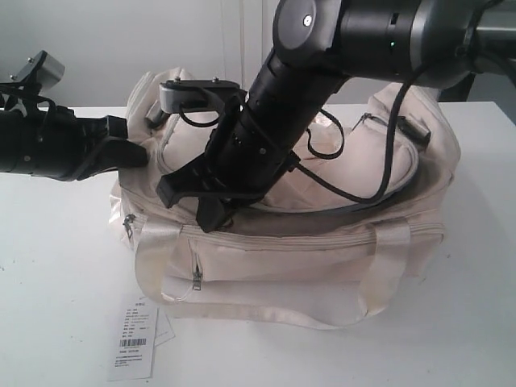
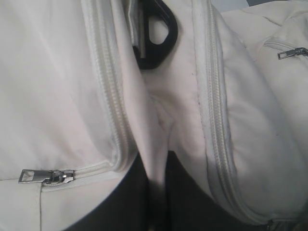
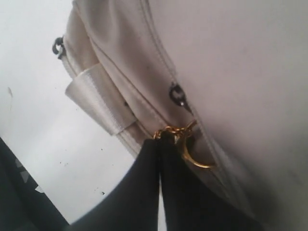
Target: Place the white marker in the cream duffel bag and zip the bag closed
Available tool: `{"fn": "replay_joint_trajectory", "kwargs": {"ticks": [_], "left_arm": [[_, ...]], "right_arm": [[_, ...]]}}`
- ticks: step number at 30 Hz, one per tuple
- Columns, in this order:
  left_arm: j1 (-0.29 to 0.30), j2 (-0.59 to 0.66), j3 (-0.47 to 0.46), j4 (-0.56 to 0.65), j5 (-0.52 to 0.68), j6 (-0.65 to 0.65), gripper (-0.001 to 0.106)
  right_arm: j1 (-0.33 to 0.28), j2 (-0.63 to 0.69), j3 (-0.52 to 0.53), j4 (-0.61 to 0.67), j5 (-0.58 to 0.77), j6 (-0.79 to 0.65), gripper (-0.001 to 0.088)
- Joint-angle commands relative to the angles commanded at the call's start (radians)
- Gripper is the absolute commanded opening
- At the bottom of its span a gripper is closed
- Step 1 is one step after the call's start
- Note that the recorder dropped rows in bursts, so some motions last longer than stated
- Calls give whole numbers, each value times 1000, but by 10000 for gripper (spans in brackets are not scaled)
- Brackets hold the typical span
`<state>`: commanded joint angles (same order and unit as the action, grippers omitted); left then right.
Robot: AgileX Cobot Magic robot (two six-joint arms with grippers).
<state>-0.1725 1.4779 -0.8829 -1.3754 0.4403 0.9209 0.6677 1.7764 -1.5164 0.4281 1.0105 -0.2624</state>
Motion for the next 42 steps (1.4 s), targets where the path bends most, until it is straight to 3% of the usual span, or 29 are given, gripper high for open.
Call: {"fn": "replay_joint_trajectory", "kwargs": {"ticks": [9, 11, 13, 14, 16, 17, 22, 27, 30, 32, 35, 37, 42], "left_arm": [[0, 0, 0, 0, 0, 0, 0], [0, 0, 0, 0, 0, 0, 0], [0, 0, 0, 0, 0, 0, 0], [0, 0, 0, 0, 0, 0, 0], [0, 0, 0, 0, 0, 0, 0], [0, 0, 0, 0, 0, 0, 0], [0, 0, 0, 0, 5, 0, 0], [0, 0, 0, -3, 5, 0, 0], [0, 0, 0, -3, 7, 0, 0], [0, 0, 0, -3, 3, 0, 0], [0, 0, 0, -3, 1, 0, 0], [0, 0, 0, -3, 1, 0, 0], [0, 0, 0, -3, 1, 3, 0]], "right_arm": [[0, -49, 0, -29, -3, 4, 0], [0, -42, 2, -23, -8, 17, 39], [0, -33, 2, -20, -20, 78, 248], [0, -21, 2, -20, -13, 141, 430], [0, -4, 2, -17, 14, 198, 608], [0, 4, 2, -14, 23, 206, 644], [0, 17, 2, -84, 45, 314, 649], [0, -31, -53, 35, 113, 289, 649], [4, -30, -58, 16, 124, 341, 611], [25, -22, -58, -36, 110, 381, 583], [91, -7, -58, -275, 107, 516, 580], [133, -6, -58, -325, 39, 558, 581], [160, 19, -58, -330, -3, 584, 572]]}}
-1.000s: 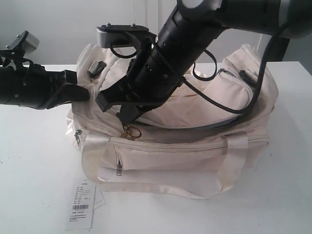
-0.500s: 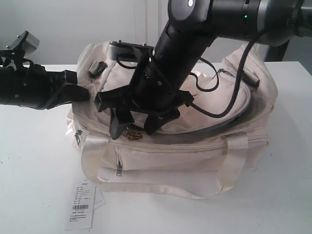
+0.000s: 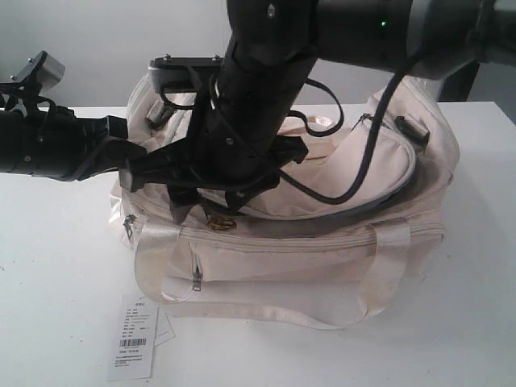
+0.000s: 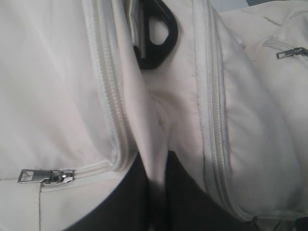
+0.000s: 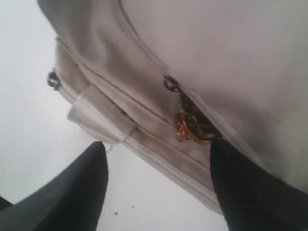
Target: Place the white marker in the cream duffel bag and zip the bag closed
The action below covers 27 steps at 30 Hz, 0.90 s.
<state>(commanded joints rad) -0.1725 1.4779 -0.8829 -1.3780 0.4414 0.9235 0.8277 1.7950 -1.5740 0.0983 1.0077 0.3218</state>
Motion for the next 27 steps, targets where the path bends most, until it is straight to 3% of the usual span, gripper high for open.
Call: {"fn": "replay_joint_trajectory", "kwargs": {"ticks": [15, 27], "left_arm": [[0, 0, 0, 0, 4, 0, 0], [0, 0, 0, 0, 16, 0, 0]], "right_arm": [[-10, 67, 0, -80, 0, 50, 458], [-44, 62, -6, -45, -18, 75, 456]]}}
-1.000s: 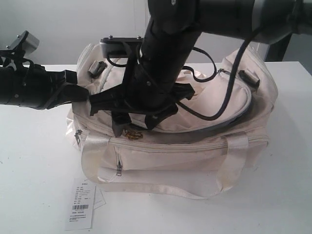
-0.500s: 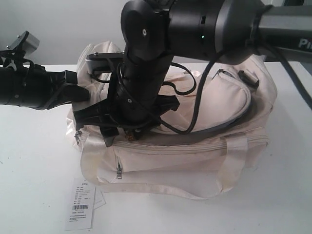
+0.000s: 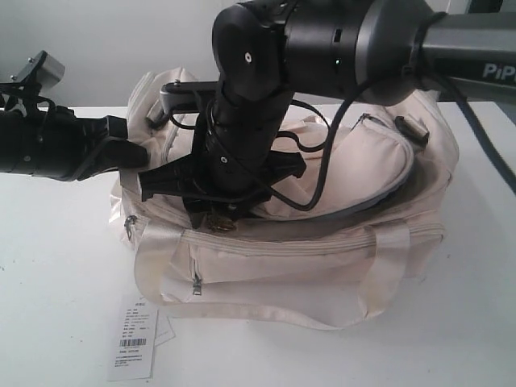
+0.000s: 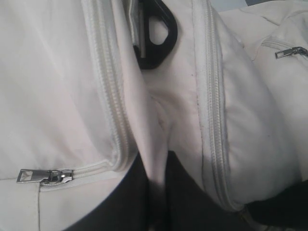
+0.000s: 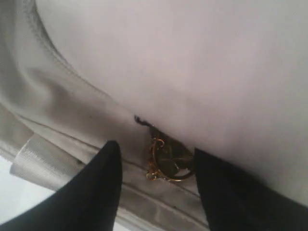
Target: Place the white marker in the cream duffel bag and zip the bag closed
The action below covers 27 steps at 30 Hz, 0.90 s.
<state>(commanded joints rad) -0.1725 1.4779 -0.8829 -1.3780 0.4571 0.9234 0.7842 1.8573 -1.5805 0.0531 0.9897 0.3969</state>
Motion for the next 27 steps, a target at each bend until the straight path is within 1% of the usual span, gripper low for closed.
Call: {"fn": "replay_joint_trajectory", "kwargs": {"ticks": [8, 14, 16, 17, 18, 21, 27], "left_arm": [[0, 0, 0, 0, 2, 0, 0], [0, 0, 0, 0, 2, 0, 0], [0, 0, 0, 0, 2, 0, 0], [0, 0, 0, 0, 2, 0, 0], [0, 0, 0, 0, 2, 0, 0], [0, 0, 0, 0, 2, 0, 0], [0, 0, 0, 0, 2, 0, 0]], "right_arm": [[-6, 8, -2, 2, 17, -10, 453], [-6, 41, -2, 2, 17, -10, 394], [-6, 48, -2, 14, 19, -36, 373], [-6, 48, -2, 28, 19, -46, 344], [-6, 45, -2, 27, 22, -61, 280], [-6, 12, -2, 24, 21, -114, -3], [-11, -74, -2, 13, 26, -169, 0]]}}
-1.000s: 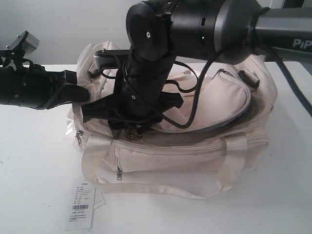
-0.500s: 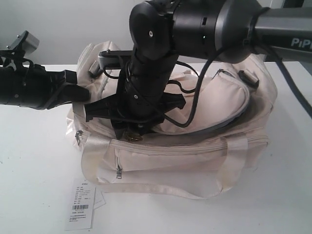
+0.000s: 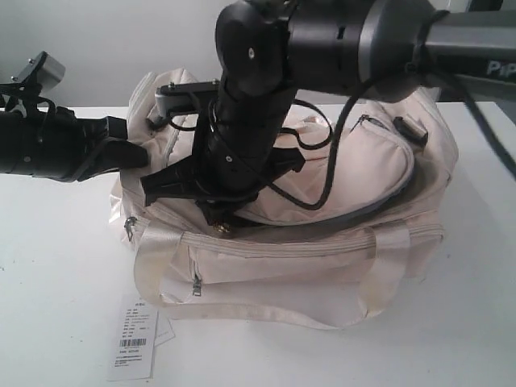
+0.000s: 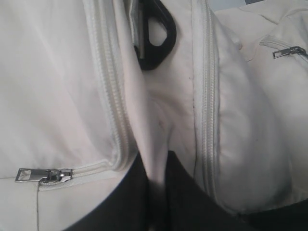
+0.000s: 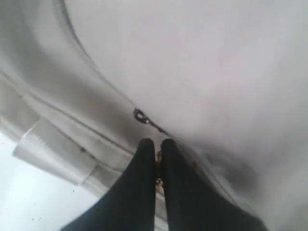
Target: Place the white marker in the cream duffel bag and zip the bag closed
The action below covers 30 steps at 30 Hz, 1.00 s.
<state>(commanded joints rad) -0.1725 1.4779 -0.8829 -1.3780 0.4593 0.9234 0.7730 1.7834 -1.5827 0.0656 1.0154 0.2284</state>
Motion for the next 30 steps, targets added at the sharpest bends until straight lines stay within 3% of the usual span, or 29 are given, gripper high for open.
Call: {"fn": "replay_joint_trajectory", "kwargs": {"ticks": [11, 21, 30], "left_arm": [[0, 0, 0, 0, 0, 0, 0], [0, 0, 0, 2, -13, 0, 0], [0, 0, 0, 2, -17, 0, 0]], "right_arm": [[-5, -31, 0, -28, 23, -54, 0], [-7, -46, 0, -147, 152, -135, 0], [-7, -49, 0, -149, 181, -164, 0]]}}
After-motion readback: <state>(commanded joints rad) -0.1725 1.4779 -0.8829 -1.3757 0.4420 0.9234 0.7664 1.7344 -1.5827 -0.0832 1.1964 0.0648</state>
